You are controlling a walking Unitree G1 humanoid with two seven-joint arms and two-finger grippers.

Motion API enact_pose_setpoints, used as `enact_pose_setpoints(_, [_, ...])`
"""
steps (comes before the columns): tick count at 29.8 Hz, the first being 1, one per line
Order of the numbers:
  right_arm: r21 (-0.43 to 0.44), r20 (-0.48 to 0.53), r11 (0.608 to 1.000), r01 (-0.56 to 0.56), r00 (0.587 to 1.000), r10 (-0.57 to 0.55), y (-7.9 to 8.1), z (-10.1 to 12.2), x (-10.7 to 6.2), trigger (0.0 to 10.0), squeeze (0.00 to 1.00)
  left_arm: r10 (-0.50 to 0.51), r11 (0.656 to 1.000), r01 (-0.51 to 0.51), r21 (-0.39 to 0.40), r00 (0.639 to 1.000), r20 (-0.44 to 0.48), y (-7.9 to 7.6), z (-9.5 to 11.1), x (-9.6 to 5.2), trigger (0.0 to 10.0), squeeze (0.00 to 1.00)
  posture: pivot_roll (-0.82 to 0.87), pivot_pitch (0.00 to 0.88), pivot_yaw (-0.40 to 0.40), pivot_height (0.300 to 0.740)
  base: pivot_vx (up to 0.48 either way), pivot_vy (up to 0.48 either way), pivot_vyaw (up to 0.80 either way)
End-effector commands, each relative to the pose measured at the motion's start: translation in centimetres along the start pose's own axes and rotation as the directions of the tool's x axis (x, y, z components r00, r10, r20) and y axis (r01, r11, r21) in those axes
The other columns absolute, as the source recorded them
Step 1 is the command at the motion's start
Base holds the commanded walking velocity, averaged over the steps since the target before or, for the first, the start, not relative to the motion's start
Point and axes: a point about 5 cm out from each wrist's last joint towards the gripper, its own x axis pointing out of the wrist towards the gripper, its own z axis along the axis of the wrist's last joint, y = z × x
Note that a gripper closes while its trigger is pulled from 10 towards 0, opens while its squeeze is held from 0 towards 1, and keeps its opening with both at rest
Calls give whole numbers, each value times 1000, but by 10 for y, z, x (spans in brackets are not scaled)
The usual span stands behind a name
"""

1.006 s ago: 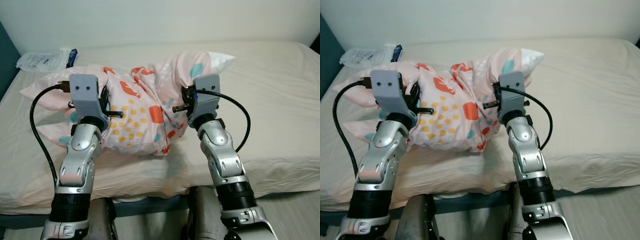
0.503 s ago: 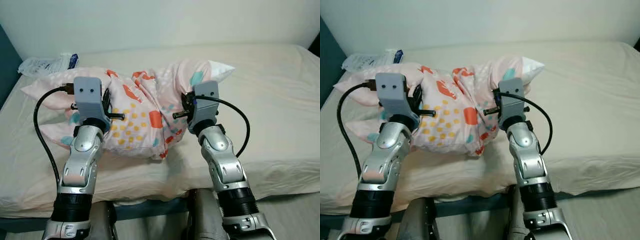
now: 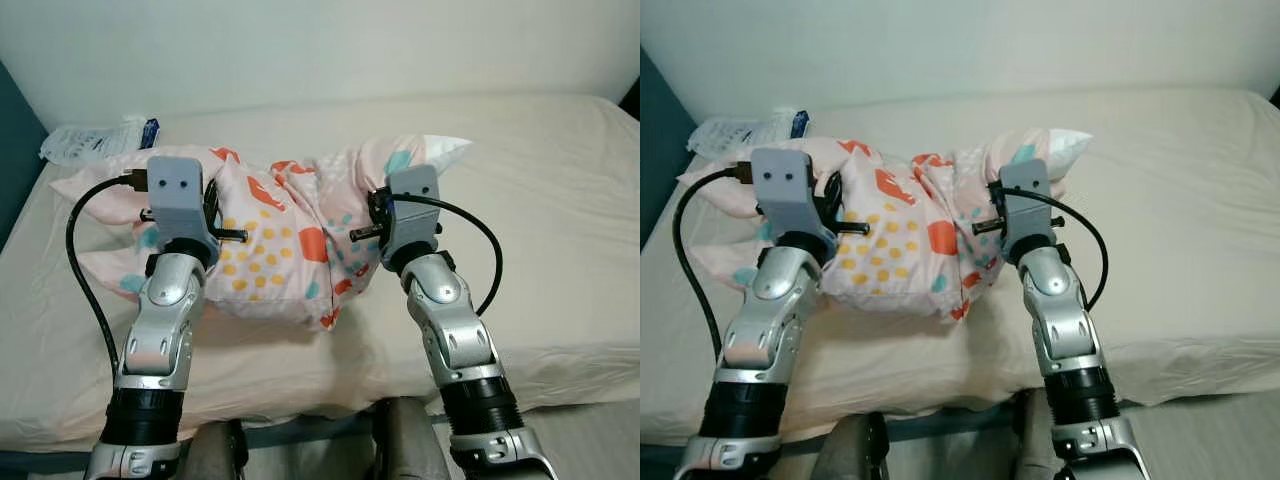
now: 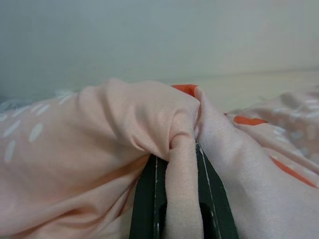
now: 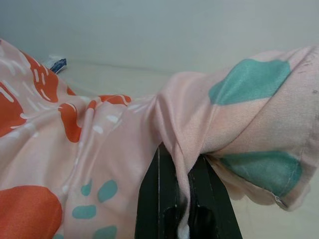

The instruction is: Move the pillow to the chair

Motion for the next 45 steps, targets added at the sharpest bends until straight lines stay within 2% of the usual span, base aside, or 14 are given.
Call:
enact_pose_setpoints(1, [-4,51,999,-43,998,44,8,11,-1,10000,0,-29,999,28,27,999,27,-2,2,-2,10000,0,15,92,-3,616,0,0,0])
enact_pose_setpoints(8, [29,49,998,-59,997,57,6,10,-3,10000,0,-7,999,7,50,1000,0,9,-5,-8,10000,0,17,92,-6,621,0,0,0])
enact_pose_setpoints(19, [28,35,998,-63,997,62,7,5,-5,10000,0,-16,998,17,56,1000,-6,6,-7,-9,10000,0,13,84,-12,661,0,0,0])
enact_pose_setpoints(22, [8,18,998,-58,998,58,7,-1,-7,10000,0,-2,999,4,42,1000,-27,10,-13,-12,10000,0,13,82,-13,671,0,0,0])
enact_pose_setpoints(25, [-52,-28,999,-8,1000,6,0,-10,-9,10000,0,19,1000,-18,24,998,-57,14,-20,-14,10000,0,12,75,-15,681,0,0,0])
enact_pose_setpoints(28, [-50,-41,999,15,999,-17,-5,-15,-11,10000,0,32,999,-32,7,996,-84,17,-26,-17,10000,0,10,66,-13,681,0,0,0])
enact_pose_setpoints(39, [14,-80,997,71,994,-70,-16,-24,-14,10000,0,55,998,-56,-12,992,-110,23,-37,-22,10000,0,2,23,-15,685,0,0,0])
enact_pose_setpoints(42, [57,-85,995,86,993,-81,-18,-23,-14,10000,0,51,999,-51,4,993,-105,22,-37,-21,10000,0,5,16,-20,695,0,0,0])
enact_pose_setpoints(45, [65,-87,995,75,994,-69,-18,-23,-13,10000,0,48,999,-47,16,994,-100,21,-35,-20,10000,0,5,15,-20,700,0,0,0])
